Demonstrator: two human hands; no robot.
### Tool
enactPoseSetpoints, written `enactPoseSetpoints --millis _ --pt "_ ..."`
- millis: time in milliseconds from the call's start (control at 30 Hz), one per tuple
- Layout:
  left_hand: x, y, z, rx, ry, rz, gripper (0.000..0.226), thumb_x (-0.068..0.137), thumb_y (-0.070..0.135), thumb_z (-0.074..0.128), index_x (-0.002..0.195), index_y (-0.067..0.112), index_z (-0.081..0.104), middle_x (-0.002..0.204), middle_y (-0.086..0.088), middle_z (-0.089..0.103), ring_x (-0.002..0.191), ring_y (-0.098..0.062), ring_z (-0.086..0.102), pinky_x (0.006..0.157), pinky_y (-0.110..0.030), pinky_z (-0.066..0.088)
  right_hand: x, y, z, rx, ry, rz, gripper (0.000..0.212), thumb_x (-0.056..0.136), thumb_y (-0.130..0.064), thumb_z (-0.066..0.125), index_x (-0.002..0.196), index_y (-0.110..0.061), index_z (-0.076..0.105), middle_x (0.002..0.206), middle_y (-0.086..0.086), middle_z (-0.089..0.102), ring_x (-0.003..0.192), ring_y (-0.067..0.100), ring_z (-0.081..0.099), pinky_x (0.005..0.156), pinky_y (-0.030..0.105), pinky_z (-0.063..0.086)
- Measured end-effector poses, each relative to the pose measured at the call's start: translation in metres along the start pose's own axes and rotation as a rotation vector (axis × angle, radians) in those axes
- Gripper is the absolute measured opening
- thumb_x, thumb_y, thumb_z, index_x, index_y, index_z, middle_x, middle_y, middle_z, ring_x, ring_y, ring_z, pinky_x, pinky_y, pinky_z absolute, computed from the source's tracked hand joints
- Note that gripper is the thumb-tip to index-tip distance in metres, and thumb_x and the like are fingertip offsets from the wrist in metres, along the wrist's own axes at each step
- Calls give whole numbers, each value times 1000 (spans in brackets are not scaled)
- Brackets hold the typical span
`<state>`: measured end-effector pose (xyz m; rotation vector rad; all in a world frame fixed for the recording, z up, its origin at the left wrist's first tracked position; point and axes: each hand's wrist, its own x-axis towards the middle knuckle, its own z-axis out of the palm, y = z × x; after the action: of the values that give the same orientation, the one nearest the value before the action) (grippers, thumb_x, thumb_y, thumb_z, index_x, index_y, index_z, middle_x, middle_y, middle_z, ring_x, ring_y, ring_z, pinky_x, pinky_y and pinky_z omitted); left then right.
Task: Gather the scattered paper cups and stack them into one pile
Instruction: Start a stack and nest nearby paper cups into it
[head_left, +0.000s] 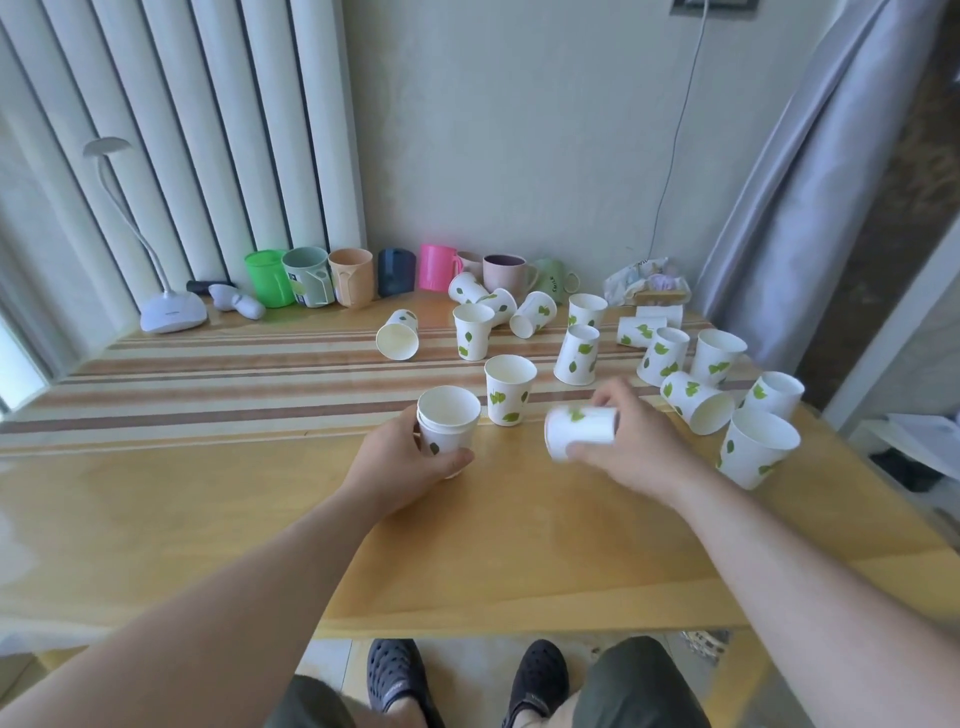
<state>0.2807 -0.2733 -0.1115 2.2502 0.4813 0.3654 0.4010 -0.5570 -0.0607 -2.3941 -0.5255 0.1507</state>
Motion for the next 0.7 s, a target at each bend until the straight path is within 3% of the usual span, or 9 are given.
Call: enactPoseSetpoints --millis 67,133,233,367,467,600,700 --pt "4 0 -2 -10 22 2 49 61 75 78 93 45 57 85 15 67 81 -3 62 61 -25 42 1 -7 11 309 115 37 57 65 -46 90 98 -37 45 109 -8 61 86 16 62 64 34 46" --pt "5 -1 0 -14 20 -3 49 62 75 79 94 45 56 86 13 68 81 -4 62 62 -26 43 -1 -7 31 559 120 62 57 69 -34 95 103 -33 49 118 -3 69 90 17 67 70 33 51" --pt "2 -5 5 0 17 9 47 63 75 77 94 48 55 83 11 69 78 -5 63 62 -25 45 -4 -4 55 747 144 80 58 71 -38 91 116 -47 55 113 -8 82 88 6 78 68 20 55" --pt "0 -9 6 44 62 43 48 66 75 76 94 43 54 80 14 68 78 -3 63 61 -26 46 0 -2 68 734 154 71 83 73 -27 91 131 -66 45 120 -20 76 107 3 73 88 29 57" --pt "1 -11 7 73 84 51 56 66 74 77 102 35 59 82 13 70 80 -3 64 65 -29 51 -1 -3 76 618 118 49 86 66 -26 89 116 -79 43 111 -40 66 102 -11 67 73 11 55" --pt "3 -12 9 84 92 58 55 67 75 78 100 35 59 80 14 69 79 -3 64 65 -30 50 0 -10 85 527 90 18 73 64 -36 91 116 -67 51 107 -37 69 98 -9 68 72 15 52" --pt "4 -13 8 68 92 73 60 63 79 74 104 37 61 82 16 69 81 -1 63 64 -27 48 10 -36 74 647 167 -36 64 61 -48 88 115 -60 57 108 -32 72 97 -5 71 77 23 56"
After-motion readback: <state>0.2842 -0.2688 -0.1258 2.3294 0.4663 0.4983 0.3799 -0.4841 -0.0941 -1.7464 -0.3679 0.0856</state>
